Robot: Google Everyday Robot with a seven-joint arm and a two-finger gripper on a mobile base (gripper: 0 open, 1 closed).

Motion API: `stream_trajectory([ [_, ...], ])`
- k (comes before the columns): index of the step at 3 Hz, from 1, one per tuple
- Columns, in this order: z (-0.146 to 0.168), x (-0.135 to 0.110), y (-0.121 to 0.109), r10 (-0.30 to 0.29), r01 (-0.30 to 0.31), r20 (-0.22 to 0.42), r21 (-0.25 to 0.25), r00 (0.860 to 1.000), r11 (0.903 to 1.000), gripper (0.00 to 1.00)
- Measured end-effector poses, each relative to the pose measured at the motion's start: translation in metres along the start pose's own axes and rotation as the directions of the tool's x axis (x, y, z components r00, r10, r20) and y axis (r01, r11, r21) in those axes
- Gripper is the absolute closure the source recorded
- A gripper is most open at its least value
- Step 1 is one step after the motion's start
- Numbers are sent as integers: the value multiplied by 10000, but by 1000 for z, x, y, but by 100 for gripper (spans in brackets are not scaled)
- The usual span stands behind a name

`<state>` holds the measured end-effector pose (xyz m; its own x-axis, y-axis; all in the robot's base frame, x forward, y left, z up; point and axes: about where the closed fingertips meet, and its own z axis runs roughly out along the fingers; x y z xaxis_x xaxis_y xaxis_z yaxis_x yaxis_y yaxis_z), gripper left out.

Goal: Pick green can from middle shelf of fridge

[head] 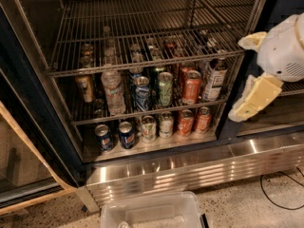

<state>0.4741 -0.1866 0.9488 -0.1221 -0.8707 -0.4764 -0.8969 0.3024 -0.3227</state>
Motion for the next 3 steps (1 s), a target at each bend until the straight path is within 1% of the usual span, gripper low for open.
stream_trajectory([
  [1, 20, -13, 2, -112, 97, 1041, 147, 9945, 9998, 0],
  [2, 34, -26, 2, -130, 57, 1947, 381, 9808, 9993, 0],
  [3, 51, -35, 3, 2, -163, 2908, 532, 9568, 9985, 0],
])
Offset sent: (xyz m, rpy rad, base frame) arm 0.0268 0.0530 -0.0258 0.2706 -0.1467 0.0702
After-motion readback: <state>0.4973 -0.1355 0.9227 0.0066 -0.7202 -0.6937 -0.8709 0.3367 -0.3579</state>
